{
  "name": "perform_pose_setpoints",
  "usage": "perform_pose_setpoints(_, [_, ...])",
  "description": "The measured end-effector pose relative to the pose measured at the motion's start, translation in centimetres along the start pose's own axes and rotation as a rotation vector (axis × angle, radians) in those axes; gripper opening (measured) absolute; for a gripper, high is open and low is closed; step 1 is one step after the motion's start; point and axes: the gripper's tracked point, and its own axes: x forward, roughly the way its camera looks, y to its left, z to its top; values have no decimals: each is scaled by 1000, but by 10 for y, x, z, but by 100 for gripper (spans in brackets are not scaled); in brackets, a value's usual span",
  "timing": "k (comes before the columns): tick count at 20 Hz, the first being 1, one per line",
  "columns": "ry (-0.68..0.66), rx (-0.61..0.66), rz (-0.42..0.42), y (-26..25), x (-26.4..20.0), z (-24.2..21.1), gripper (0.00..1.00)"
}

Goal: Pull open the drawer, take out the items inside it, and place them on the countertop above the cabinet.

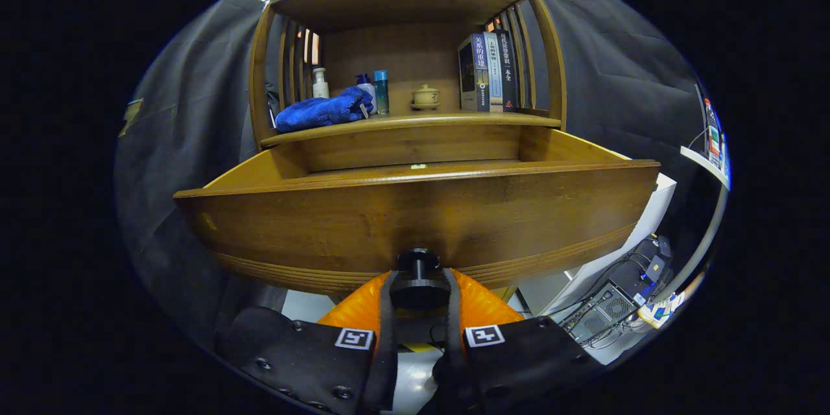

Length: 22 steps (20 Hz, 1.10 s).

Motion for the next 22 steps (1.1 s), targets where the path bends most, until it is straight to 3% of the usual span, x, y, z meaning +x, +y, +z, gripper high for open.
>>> perform_pose_setpoints(13, [25, 0, 1, 0, -13, -10, 38])
perform_pose_setpoints(16, [-6, 58, 0, 1, -15, -1, 48])
perform_pose_setpoints(18, [-30, 22, 6, 4, -24, 13, 54])
perform_pose_setpoints(22, [-105, 0, 32, 12, -48, 55, 81])
